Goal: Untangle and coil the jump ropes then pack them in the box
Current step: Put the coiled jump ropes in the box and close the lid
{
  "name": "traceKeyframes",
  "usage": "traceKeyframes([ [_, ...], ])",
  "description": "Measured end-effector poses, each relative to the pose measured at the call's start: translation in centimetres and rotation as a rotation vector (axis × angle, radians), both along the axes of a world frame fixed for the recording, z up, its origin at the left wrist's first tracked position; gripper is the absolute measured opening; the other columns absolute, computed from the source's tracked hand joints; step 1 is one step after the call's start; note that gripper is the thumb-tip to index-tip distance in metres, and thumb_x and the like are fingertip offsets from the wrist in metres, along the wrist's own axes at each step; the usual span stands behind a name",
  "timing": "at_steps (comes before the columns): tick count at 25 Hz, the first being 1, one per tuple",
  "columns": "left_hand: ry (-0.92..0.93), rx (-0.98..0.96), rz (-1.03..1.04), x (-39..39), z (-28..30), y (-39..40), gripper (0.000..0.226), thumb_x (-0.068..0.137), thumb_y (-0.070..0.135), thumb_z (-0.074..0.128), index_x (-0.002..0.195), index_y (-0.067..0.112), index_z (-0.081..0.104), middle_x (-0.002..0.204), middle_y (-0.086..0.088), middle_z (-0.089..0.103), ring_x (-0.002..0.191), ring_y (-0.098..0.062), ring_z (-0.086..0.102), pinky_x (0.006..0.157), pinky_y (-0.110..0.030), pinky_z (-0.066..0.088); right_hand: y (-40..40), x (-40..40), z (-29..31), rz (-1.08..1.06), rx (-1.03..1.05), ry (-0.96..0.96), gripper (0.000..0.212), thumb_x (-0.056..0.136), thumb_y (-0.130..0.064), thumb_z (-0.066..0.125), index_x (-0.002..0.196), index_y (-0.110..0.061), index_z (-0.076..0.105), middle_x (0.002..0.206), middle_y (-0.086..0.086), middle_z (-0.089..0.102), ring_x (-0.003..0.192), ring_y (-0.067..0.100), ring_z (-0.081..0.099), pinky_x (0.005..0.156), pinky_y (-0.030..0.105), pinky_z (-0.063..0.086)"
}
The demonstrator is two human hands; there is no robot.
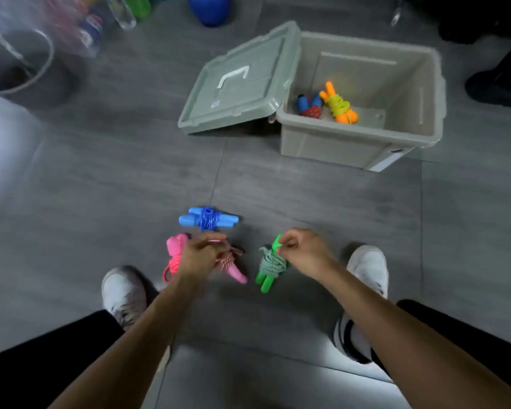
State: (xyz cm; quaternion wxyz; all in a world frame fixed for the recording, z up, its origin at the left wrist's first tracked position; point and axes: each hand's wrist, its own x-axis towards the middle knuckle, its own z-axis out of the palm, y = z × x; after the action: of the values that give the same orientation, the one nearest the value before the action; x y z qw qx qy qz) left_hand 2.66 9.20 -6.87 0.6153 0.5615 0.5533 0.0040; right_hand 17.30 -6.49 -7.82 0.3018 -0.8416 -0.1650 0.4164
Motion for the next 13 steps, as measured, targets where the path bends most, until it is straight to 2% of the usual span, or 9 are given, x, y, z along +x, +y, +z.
traceKeyframes([
  [1, 0.035, -0.041, 0.002, -1.3, -0.9, -0.3, 0.025, 0.085, 0.005, 0.062, 0.069, 0.021, 0.074, 0.065, 0.003, 0.069, 0.083, -0.028, 0.061, 0.08, -0.036, 0.042, 0.0, -1.7, -1.2, -0.053, -0.012, 0.011, 0.018, 0.08, -0.012, 0.071, 0.097, -0.01, 0.067, 0.095, 0.007, 0.07, 0.086, 0.018, 0.065, 0.067, 0.015, 0.044],
  [3, 0.051, -0.11, 0.097, -3.2, -2.0, -0.8, 0.026, 0.09, 0.001, 0.055, 0.075, 0.017, 0.068, 0.071, -0.004, 0.064, 0.08, -0.027, 0.058, 0.068, -0.031, 0.043, 0.6, -4.5, -3.0, -0.176, -0.066, 0.013, 0.028, 0.082, -0.014, 0.069, 0.106, -0.007, 0.059, 0.102, 0.011, 0.064, 0.091, 0.023, 0.062, 0.068, 0.011, 0.041],
  [5, 0.047, -0.155, 0.165, -4.6, -2.5, -1.3, 0.022, 0.091, 0.0, 0.052, 0.083, 0.016, 0.065, 0.077, -0.005, 0.064, 0.074, -0.022, 0.059, 0.064, -0.027, 0.045, 1.5, -6.4, -5.1, -0.268, -0.168, -0.049, 0.058, 0.078, -0.028, 0.074, 0.124, -0.005, 0.048, 0.12, 0.017, 0.054, 0.109, 0.029, 0.054, 0.087, 0.022, 0.039],
  [7, 0.028, -0.195, 0.195, -5.7, -2.9, -1.6, 0.019, 0.092, 0.002, 0.052, 0.087, 0.016, 0.064, 0.08, -0.003, 0.065, 0.073, -0.019, 0.059, 0.064, -0.027, 0.046, 2.5, -7.4, -7.0, -0.303, -0.247, -0.113, 0.077, 0.071, -0.039, 0.077, 0.13, -0.007, 0.04, 0.127, 0.018, 0.047, 0.118, 0.036, 0.047, 0.094, 0.034, 0.039],
  [10, 0.046, -0.247, 0.255, -6.0, -4.3, -1.4, 0.017, 0.093, 0.005, 0.054, 0.086, 0.017, 0.063, 0.081, -0.003, 0.065, 0.073, -0.018, 0.06, 0.068, -0.028, 0.048, 3.2, -7.6, -8.6, -0.305, -0.287, -0.165, 0.075, 0.068, -0.038, 0.079, 0.126, -0.009, 0.042, 0.125, 0.019, 0.049, 0.116, 0.039, 0.047, 0.097, 0.04, 0.039],
  [13, 0.088, -0.243, 0.291, -5.1, -6.3, -1.3, 0.005, 0.09, 0.011, 0.061, 0.088, 0.016, 0.061, 0.079, -0.006, 0.061, 0.068, -0.017, 0.057, 0.067, -0.031, 0.049, 2.2, -7.0, -9.1, -0.318, -0.175, -0.12, 0.061, 0.07, -0.03, 0.076, 0.12, -0.01, 0.048, 0.118, 0.015, 0.054, 0.109, 0.033, 0.053, 0.09, 0.032, 0.041],
])
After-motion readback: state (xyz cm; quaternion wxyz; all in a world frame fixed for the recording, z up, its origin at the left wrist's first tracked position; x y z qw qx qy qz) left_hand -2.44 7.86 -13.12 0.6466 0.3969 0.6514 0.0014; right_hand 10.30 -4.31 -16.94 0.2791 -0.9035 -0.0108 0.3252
